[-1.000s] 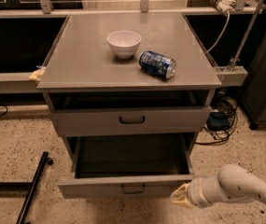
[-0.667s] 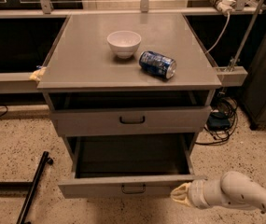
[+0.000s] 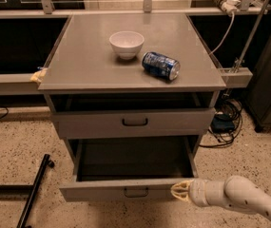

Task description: Close middle drawer

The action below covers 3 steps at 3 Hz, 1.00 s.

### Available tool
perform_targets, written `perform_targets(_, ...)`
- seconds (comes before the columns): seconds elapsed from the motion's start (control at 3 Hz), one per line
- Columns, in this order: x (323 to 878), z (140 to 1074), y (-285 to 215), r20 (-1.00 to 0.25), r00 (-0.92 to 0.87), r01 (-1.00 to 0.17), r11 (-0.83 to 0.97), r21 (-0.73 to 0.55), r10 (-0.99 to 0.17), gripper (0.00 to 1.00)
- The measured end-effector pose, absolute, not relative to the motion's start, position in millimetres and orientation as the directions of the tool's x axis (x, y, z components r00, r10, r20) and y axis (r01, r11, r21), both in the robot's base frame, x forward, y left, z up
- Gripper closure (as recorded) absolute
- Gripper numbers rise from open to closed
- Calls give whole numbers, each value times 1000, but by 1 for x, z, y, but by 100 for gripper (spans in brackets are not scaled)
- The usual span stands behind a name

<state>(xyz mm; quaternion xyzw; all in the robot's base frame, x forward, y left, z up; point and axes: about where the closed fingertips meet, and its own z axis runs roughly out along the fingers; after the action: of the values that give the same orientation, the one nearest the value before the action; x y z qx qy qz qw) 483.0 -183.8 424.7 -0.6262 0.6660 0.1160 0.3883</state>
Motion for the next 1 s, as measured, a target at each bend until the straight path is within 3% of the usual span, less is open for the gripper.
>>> perform_targets(1.0, 542, 415, -195, -651, 135, -899, 183, -397, -747, 100)
